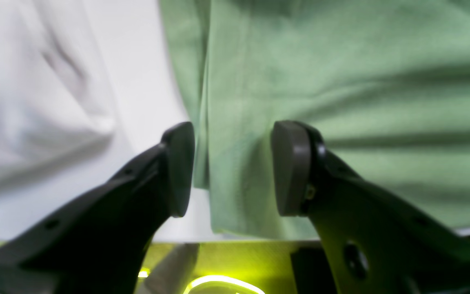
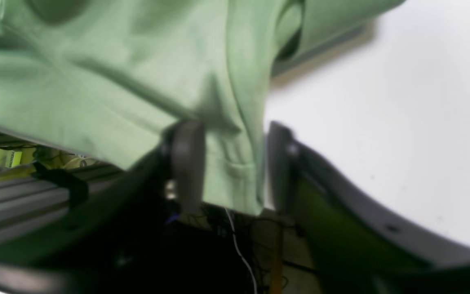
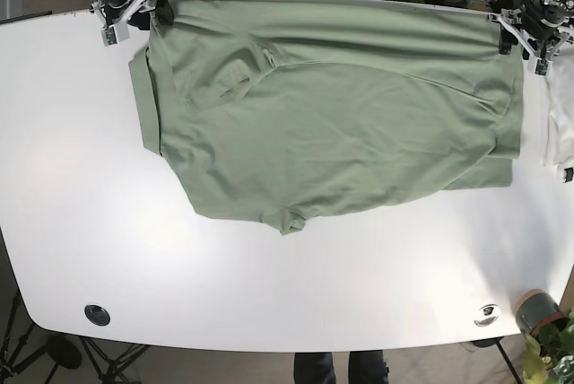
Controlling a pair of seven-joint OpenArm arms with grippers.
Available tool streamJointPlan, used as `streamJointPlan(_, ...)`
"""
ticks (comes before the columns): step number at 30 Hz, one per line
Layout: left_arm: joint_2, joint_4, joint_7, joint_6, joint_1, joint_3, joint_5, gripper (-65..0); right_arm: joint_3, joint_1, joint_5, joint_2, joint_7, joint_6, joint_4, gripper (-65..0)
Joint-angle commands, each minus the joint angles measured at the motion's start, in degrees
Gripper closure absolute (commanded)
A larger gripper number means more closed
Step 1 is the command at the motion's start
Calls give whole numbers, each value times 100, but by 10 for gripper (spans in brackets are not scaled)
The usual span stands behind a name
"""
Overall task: Fold the T-shirt properly
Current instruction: 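Grasp the shirt edge again with both grippers and pull it toward the robot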
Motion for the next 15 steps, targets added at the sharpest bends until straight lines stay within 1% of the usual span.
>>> streamJointPlan(1, -122, 303, -40, 12, 12, -57, -69, -294, 46, -57, 109, 49, 114, 32, 175, -330)
streamJointPlan(3, -122, 461, 153, 12, -23, -57, -78, -294, 37, -48, 109, 40, 114, 32, 324, -344)
streamJointPlan(7, -140, 751, 408, 12, -41, -66, -78, -294, 11, -48, 109, 40, 114, 5, 650, -346)
streamJointPlan(11, -122, 1085, 417, 12, -181, -57, -78, -293, 37, 145, 101, 49, 114, -12, 869, -346)
streamJointPlan(15, -113, 1129, 417, 12, -507, -31, -78, -293, 37, 462, 65, 93, 105, -12, 869, -346)
